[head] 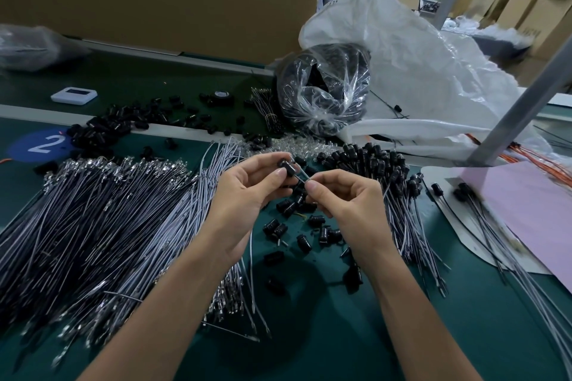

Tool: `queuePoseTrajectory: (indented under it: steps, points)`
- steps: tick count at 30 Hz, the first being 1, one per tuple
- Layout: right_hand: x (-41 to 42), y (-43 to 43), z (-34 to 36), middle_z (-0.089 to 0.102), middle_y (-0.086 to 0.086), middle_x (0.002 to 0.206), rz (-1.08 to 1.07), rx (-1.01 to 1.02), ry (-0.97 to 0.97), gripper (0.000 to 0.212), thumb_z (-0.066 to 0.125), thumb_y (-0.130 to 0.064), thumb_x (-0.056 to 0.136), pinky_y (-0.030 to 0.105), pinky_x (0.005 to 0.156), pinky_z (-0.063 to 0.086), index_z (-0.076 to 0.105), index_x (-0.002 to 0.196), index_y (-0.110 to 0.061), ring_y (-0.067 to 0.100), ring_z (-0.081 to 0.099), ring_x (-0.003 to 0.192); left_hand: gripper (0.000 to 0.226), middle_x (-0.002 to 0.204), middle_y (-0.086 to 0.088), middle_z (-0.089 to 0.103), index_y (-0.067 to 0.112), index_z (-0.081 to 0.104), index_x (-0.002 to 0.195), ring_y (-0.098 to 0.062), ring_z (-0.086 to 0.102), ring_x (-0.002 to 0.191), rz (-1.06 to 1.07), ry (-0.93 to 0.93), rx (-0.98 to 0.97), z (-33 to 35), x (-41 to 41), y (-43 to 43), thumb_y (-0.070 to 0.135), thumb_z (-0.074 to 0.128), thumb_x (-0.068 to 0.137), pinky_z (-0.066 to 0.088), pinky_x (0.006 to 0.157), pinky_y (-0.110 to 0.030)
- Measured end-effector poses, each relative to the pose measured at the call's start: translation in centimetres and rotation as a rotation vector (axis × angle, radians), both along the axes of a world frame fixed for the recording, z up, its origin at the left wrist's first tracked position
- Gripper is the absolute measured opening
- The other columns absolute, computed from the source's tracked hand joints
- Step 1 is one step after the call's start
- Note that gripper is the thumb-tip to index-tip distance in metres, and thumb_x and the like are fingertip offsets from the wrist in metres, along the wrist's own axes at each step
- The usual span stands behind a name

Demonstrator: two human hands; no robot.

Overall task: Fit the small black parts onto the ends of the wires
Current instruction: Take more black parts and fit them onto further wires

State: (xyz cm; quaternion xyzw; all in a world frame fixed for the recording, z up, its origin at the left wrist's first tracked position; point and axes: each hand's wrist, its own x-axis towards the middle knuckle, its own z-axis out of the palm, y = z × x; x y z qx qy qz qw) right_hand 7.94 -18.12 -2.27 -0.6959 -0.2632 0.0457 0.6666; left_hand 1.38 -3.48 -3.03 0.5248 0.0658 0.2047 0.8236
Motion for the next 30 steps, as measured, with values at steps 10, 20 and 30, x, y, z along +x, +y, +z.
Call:
queuePoseTrajectory:
  steps: [10,20,30]
  points:
    - [-0.16,0.11,0.06,0.071,0.004,0.068,-0.005,0.08,0.034,0.011,0.071,-0.007,0.087,0.013,0.059,0.047,0.074,0.08,-0.015,0.008,0.064,0.063,0.024,0.098,-0.007,0.076,0.009,0.069,0.106,-0.014,0.071,0.085,-0.035,-0.007,-0.053,0.05,-0.04,-0.23,-0.003,0.057,0.09,0.057,0.074,-0.021]
    - [-0.38,0.49,-0.42,0.073,0.005,0.075,-0.021,0.008,-0.017,0.004,0.073,-0.011,0.086,0.026,0.069,0.056,0.075,0.084,-0.013,0.018,0.069,0.071,0.029,0.09,-0.01,0.074,0.007,0.073,0.097,-0.013,0.071,0.074,-0.019,0.004,-0.21,-0.05,0.07,-0.25,0.014,0.073,0.069,0.057,0.07,-0.02]
    - [-0.25,0.71,-0.66,0.073,-0.001,0.072,-0.001,0.011,-0.036,0.008,0.073,-0.008,0.086,0.017,0.063,0.051,0.075,0.083,-0.016,0.009,0.068,0.067,0.035,0.096,-0.011,0.076,0.01,0.069,0.103,-0.02,0.072,0.09,0.025,0.018,-0.066,-0.17,0.08,-0.88,0.013,0.073,0.068,0.058,0.074,-0.022]
